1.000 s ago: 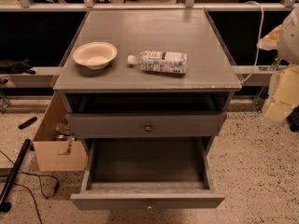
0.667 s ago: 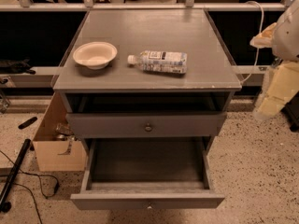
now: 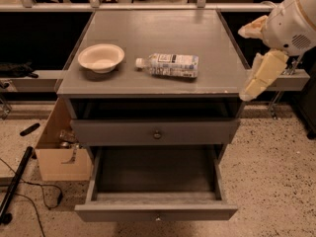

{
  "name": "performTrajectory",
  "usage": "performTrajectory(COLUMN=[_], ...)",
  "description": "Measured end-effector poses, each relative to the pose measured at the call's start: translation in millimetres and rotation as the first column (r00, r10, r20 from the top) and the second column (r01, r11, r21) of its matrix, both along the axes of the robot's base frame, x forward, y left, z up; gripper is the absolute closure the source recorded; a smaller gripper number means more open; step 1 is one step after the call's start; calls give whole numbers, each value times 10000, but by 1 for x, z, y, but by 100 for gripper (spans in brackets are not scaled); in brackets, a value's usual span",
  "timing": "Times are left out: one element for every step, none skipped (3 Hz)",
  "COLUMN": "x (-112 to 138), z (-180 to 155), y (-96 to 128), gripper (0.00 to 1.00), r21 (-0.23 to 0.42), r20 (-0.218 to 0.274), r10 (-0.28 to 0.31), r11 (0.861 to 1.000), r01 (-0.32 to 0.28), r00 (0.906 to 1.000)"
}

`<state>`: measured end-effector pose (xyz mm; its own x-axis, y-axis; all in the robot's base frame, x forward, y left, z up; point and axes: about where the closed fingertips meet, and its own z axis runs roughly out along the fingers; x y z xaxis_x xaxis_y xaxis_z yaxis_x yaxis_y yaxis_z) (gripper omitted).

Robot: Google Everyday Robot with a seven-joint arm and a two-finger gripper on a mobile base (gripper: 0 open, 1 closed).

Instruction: Place blue plastic bottle into middle drawer

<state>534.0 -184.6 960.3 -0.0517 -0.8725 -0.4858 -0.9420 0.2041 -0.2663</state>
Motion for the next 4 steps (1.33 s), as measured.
performTrajectory(x=[40, 60, 60, 66], z=[-8, -16, -17, -22], y=[23, 35, 35, 43], gripper=[0, 0, 0, 0], r21=[1475, 2161, 2190, 2685], r20=[-10, -336, -374, -332], r10=[42, -282, -299, -398], r11=[9891, 9757, 9750, 9621], r01=[-40, 348, 374, 472], r00=[10000, 9990, 9989, 9987])
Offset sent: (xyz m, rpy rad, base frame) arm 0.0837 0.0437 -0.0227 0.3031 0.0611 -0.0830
